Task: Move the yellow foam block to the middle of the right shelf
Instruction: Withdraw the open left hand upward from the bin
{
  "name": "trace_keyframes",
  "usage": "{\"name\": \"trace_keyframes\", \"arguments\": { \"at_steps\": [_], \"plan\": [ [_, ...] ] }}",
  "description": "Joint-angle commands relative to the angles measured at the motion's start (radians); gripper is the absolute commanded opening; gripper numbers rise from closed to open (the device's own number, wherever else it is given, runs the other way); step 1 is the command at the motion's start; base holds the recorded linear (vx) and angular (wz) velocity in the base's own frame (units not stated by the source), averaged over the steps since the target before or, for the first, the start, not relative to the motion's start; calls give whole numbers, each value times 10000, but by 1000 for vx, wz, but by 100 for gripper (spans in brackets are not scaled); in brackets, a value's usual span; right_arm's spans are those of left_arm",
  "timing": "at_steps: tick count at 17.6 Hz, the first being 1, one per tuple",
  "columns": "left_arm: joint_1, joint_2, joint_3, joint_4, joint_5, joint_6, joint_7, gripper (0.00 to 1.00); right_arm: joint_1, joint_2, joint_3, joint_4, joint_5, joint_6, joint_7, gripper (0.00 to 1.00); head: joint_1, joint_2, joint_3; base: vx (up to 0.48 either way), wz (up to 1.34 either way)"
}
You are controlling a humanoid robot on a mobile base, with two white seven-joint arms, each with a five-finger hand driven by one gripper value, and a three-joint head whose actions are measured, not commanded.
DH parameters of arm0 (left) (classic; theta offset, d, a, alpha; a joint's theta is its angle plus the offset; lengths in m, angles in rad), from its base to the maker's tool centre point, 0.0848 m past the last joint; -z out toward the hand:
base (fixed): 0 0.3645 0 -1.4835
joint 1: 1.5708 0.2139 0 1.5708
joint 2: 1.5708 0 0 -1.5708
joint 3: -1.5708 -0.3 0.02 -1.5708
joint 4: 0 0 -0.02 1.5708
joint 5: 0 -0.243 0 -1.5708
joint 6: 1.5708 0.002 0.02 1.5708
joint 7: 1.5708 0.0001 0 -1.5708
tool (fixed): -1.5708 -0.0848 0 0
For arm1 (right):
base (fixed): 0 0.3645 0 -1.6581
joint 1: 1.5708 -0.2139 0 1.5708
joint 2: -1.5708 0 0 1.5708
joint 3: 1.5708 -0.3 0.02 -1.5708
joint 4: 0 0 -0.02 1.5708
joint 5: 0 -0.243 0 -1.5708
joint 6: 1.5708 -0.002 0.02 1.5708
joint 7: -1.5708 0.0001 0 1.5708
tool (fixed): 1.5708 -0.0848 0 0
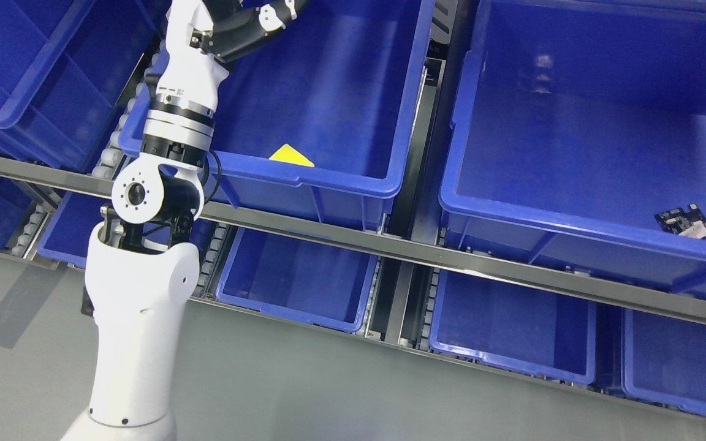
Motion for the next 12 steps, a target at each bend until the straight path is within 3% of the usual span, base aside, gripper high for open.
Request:
{"name": "trace_keyframes", "arguments": {
  "at_steps": [1, 6, 12],
  "plan": [
    [447, 173, 116, -112, 2, 196, -67, 100, -15, -175, 0, -175, 0, -8, -4, 100, 0, 0, 0, -98, 11],
    [355, 173, 208, -97, -13, 978, -6, 100, -31, -175, 0, -175, 0, -8, -4, 100, 0, 0, 0, -73, -100],
    [431, 173, 437, -97, 2, 887, -6, 100, -15, -175, 0, -175, 0, -8, -4, 100, 0, 0, 0, 2, -63]
  ]
}}
